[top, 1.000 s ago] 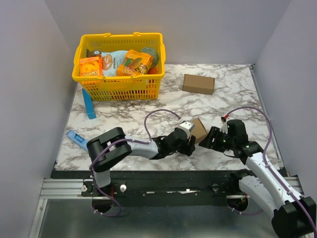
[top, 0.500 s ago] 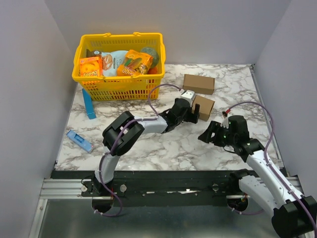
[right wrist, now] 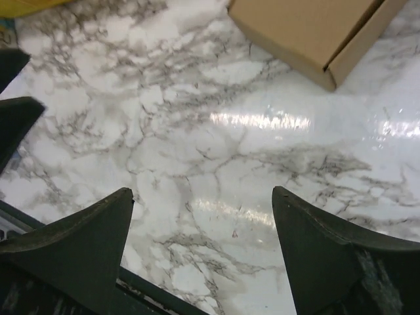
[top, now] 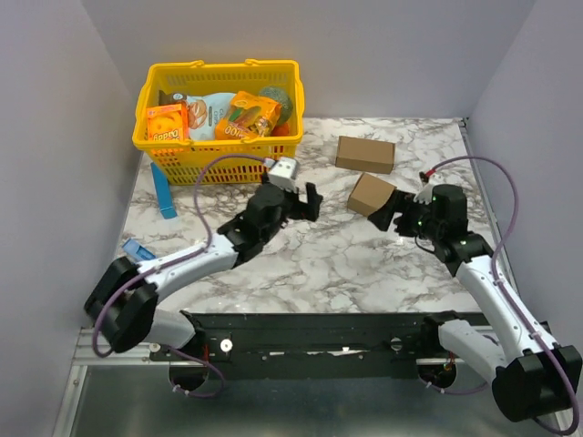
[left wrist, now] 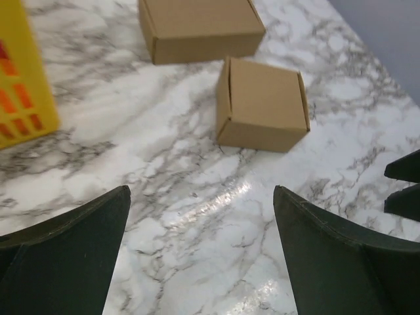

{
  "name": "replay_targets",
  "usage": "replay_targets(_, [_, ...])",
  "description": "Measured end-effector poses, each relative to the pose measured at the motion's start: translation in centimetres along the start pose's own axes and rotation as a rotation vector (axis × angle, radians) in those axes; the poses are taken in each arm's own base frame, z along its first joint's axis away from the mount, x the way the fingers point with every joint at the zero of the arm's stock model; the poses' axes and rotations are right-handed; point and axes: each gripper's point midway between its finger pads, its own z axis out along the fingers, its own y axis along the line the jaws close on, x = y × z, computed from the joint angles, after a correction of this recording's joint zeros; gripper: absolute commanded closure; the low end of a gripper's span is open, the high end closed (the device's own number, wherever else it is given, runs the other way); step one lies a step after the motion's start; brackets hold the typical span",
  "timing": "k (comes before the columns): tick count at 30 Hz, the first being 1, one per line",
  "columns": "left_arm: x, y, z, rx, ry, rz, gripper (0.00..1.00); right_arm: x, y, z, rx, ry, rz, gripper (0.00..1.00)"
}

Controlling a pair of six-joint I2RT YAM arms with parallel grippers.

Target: Fold the paper box

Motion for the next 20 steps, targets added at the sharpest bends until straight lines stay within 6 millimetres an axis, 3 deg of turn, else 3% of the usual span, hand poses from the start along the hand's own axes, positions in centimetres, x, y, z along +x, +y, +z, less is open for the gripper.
replay_targets(3, [-4.6, 3.6, -3.0, -0.067, -0.102, -0.059, 0.01, -3.7, -0.4, -1.0, 0.013, -0.107, -0.01, 0.06])
replay_targets(5, [-7.6, 7.1, -5.6, -0.144, -0.168, -0.103, 0.01, -5.9, -0.8, -2.0, 0.021, -0.176, -0.013, 0.06])
replay_targets(9, [-10.5, 11.3, -9.9, -0.251, -0.22, -0.143, 0.01, -8.6, -1.6, -4.1, 0.044, -0.286, -0.024, 0.06])
replay_targets(13, [-10.6, 12.5, -12.5, -0.318, -0.168, -0.148, 0.01, -9.3, -1.1, -5.4, 0.035, -0.333, -0.058, 0.06])
replay_targets(20, [-9.5, 13.8, -15.0, -0.424, -0.077, -0.137, 0.01, -9.6, -0.7, -6.1, 0.028, -0.358, -0.077, 0.06])
